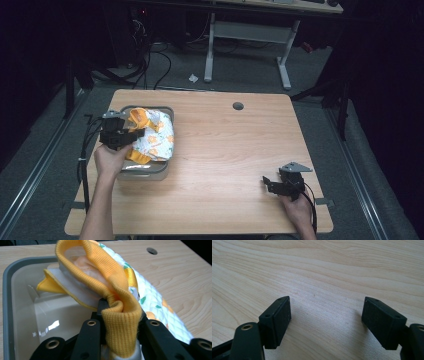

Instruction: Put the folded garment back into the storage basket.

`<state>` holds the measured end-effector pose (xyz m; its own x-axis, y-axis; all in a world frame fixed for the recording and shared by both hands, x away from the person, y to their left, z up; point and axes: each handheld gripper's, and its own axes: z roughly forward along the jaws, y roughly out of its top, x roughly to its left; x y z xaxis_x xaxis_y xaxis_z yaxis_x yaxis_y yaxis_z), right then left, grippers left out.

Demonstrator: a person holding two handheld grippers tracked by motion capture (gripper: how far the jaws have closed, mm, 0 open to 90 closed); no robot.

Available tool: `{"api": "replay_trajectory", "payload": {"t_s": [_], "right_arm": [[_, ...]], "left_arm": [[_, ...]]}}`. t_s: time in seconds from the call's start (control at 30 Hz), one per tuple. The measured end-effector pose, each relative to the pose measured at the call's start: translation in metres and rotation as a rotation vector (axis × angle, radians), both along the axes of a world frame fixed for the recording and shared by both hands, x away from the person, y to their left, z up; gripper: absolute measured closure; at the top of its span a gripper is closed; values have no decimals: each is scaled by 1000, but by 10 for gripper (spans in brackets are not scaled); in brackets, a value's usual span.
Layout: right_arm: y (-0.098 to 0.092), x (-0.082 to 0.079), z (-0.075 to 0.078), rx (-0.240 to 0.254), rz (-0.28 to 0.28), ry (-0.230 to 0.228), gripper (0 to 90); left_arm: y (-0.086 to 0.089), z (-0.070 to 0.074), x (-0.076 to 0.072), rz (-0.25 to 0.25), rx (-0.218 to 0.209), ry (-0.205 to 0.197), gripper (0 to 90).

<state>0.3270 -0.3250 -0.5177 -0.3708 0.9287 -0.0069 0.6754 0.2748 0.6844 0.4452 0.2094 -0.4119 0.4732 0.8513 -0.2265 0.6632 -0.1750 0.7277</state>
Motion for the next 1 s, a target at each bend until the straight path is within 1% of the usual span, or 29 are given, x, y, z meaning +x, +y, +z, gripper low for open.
{"api": "replay_trajectory", "payload": {"t_s": [0.07, 0.13, 0.23, 0.43, 0.53, 0.6, 0.7, 0.83, 0.9, 1.0], "right_arm": [[0, 0, 0, 0, 0, 0, 238], [0, 0, 0, 0, 0, 0, 239], [0, 0, 0, 0, 0, 0, 239], [0, 0, 0, 0, 0, 0, 239], [0, 0, 0, 0, -1, 0, 239], [0, 0, 0, 0, -2, -1, 239], [0, 0, 0, 0, -2, -1, 239], [0, 0, 0, 0, -2, -1, 239], [0, 0, 0, 0, -3, -1, 238], [0, 0, 0, 1, -2, -1, 239]], "left_arm": [[-1, -4, 1, 0, 17, 7, 753], [-2, -9, 3, 2, 18, 15, 753], [-3, -14, 6, 2, 35, 26, 752], [-5, -20, 11, 0, 57, 47, 751], [-6, -25, 13, -3, 79, 61, 750], [-7, -28, 15, -6, 84, 74, 750], [-8, -33, 17, -9, 92, 82, 751], [-9, -33, 19, 1, 98, 90, 750], [-9, -34, 20, 19, 102, 98, 747], [-9, -35, 21, 36, 107, 120, 740]]}}
